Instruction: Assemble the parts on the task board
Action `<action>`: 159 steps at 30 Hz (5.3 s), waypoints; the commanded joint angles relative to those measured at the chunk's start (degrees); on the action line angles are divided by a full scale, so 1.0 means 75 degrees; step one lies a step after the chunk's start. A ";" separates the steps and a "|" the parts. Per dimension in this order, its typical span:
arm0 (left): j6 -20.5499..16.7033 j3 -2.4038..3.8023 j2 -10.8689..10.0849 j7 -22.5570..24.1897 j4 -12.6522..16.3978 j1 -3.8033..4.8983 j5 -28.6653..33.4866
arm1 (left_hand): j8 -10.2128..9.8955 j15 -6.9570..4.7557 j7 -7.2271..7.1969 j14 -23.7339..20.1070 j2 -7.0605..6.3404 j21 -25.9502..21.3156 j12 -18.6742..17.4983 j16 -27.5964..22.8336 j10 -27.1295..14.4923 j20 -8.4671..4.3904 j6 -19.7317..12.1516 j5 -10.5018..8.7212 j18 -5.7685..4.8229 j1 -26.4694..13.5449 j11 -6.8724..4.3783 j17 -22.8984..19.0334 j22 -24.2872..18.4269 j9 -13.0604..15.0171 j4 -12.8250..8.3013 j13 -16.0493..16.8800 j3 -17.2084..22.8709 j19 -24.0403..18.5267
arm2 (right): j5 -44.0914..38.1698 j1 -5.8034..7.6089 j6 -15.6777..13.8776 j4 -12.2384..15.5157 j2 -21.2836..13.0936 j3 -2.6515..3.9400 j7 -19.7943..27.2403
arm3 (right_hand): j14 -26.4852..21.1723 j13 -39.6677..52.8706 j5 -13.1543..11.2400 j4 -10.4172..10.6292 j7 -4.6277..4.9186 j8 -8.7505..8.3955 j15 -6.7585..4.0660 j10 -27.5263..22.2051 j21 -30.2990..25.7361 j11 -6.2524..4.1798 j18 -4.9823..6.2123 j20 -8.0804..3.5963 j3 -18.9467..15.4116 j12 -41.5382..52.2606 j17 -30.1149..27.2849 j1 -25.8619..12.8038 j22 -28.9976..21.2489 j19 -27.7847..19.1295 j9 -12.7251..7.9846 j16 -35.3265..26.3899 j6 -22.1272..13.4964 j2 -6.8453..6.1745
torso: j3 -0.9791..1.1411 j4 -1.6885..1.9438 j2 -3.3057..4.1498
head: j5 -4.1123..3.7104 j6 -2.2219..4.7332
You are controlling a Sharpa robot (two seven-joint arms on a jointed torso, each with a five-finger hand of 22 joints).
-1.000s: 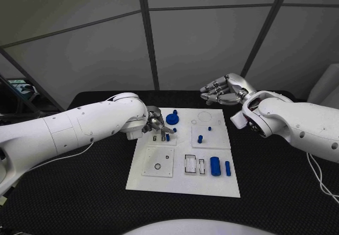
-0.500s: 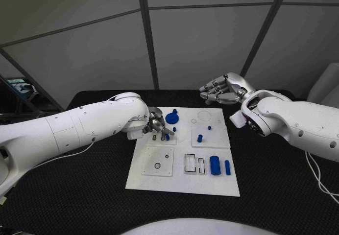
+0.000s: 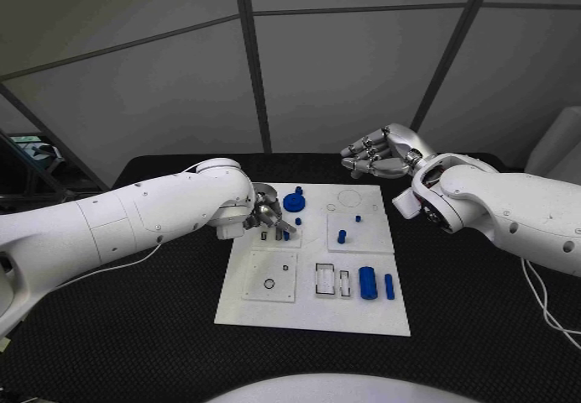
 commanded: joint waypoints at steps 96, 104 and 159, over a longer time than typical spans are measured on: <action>-0.0959 -0.0186 -0.0686 -0.0011 0.0959 -0.0181 -0.0995 | 0.0469 -0.0142 -0.0068 0.0416 -0.1770 0.0214 -0.0185 -0.0120 0.0202 -0.0112 -0.0332 0.1681 -0.0628 -0.0952 -0.0133 0.0713 0.0475 0.1510 -0.1926 -0.0072 0.6841 0.0189 | -0.0102 0.0010 0.0252 -0.0191 0.0090 0.0000 -0.0150 | 0.0096 -0.0148 0.0427 -0.0019 0.0070 -0.0047 0.0044 -0.0052 -0.0181 0.0069 0.0081 0.0049 0.0103 -0.0010 -0.0094 -0.0171 -0.0105 0.0087 -0.0007 -0.0209 -0.0053 -0.0023 | -0.0006 -0.0001 0.0019 | 0.0109 -0.0176; -0.0912 -0.0188 -0.0723 -0.0018 0.1013 -0.0181 -0.1006 | 0.0477 -0.0143 -0.0070 0.0417 -0.1776 0.0212 -0.0179 -0.0120 0.0213 -0.0115 -0.0318 0.1749 -0.0627 -0.0997 -0.0135 0.0716 0.0475 0.1530 -0.1967 -0.0071 0.6877 0.0189 | -0.0106 0.0009 0.0258 -0.0212 0.0092 0.0000 -0.0152 | 0.0096 -0.0148 0.0427 -0.0019 0.0070 -0.0047 0.0044 -0.0052 -0.0181 0.0069 0.0081 0.0049 0.0103 -0.0010 -0.0094 -0.0171 -0.0105 0.0087 -0.0007 -0.0209 -0.0053 -0.0023 | -0.0006 -0.0005 0.0020 | 0.0123 -0.0208; -0.0780 -0.0186 -0.0494 -0.0022 0.0669 -0.0174 -0.0868 | 0.0182 -0.0215 -0.0253 0.0439 -0.1461 0.0273 0.0212 -0.0140 0.0478 -0.0182 0.0309 0.2498 -0.0668 -0.2653 -0.0251 0.0764 0.0695 0.1496 -0.0890 0.0279 0.4072 0.0296 | -0.0113 0.0007 0.0296 -0.0261 0.0112 -0.0001 -0.0219 | 0.0082 -0.0185 0.0488 -0.0004 0.0081 -0.0055 0.0057 -0.0084 -0.0229 0.0082 0.0078 0.0058 0.0120 -0.0019 -0.0120 -0.0222 -0.0136 0.0089 -0.0011 -0.0252 -0.0081 -0.0019 | -0.0001 -0.0006 0.0024 | 0.0110 -0.0261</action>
